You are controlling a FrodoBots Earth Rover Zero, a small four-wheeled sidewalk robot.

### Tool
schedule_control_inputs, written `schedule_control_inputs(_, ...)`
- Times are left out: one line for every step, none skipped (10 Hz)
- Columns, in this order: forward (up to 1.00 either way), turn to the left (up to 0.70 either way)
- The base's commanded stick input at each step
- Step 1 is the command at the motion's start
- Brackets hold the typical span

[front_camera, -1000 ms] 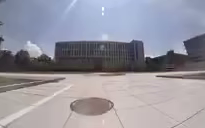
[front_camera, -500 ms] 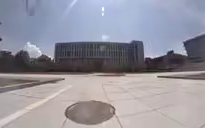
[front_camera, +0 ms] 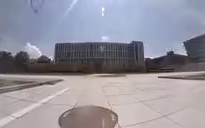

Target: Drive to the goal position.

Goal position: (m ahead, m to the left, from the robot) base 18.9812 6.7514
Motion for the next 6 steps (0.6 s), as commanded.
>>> schedule_control_inputs(0.50,0.01)
schedule_control_inputs(0.50,0.01)
schedule_control_inputs(0.50,0.01)
schedule_control_inputs(0.50,0.01)
schedule_control_inputs(0.50,0.01)
schedule_control_inputs(0.50,0.01)
